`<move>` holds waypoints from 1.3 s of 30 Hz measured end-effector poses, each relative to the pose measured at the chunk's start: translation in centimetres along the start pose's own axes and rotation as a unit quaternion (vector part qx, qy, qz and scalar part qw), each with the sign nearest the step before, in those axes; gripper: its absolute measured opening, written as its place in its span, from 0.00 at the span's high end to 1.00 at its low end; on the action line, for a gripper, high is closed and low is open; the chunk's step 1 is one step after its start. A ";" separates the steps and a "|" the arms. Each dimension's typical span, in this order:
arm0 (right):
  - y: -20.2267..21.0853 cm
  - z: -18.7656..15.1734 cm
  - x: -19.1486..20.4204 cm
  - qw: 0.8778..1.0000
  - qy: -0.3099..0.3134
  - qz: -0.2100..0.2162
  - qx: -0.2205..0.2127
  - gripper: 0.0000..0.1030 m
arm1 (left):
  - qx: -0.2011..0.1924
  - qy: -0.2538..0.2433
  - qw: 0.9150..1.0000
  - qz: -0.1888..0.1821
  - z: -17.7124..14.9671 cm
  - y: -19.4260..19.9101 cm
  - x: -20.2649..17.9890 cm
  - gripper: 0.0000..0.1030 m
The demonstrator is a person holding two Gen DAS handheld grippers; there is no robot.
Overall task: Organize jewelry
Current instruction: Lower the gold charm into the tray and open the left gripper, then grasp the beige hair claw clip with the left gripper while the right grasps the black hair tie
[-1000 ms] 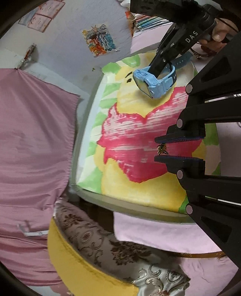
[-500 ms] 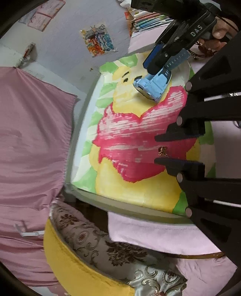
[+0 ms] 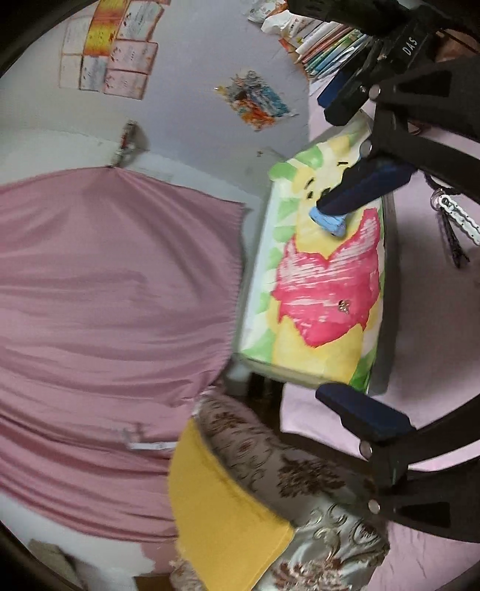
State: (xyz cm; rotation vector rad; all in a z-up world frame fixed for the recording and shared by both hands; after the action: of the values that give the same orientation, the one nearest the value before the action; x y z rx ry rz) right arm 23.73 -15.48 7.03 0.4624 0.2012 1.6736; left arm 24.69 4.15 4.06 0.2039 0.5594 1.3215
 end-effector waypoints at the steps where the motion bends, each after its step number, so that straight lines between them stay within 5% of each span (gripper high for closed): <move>1: 0.5 -0.2 -0.1 1.000 0.001 -0.004 -0.002 0.02 | -0.008 -0.002 1.000 0.002 0.0 0.5 -0.1 0.04; 16: 6.5 -2.9 0.9 0.997 0.077 -0.017 -0.017 0.02 | -0.026 -0.037 0.999 0.014 -4.8 6.3 -1.1 0.01; 30: 3.2 -6.2 -0.5 0.987 0.067 0.028 0.141 0.03 | 0.097 -0.012 0.995 -0.004 -9.1 4.9 0.2 0.01; 39: 0.3 -8.1 0.2 0.971 0.079 0.061 0.218 0.58 | 0.138 -0.012 0.990 -0.022 -10.4 3.7 -0.5 0.03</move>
State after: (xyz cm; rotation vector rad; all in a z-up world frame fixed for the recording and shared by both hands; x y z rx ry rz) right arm 20.14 -14.29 -0.08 0.6799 0.6795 1.7900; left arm 16.33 2.79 -3.00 0.4334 0.7223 1.1950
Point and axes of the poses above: each gripper's, at about its wrist camera, not at the fingertips, and y roughly against the way its jaws point, x to its left, z to its top, the point moved 5 cm from there along -y, roughly the way its jaws point, and after that the axes turned 2 degrees about -z, right-handed, at the moved point
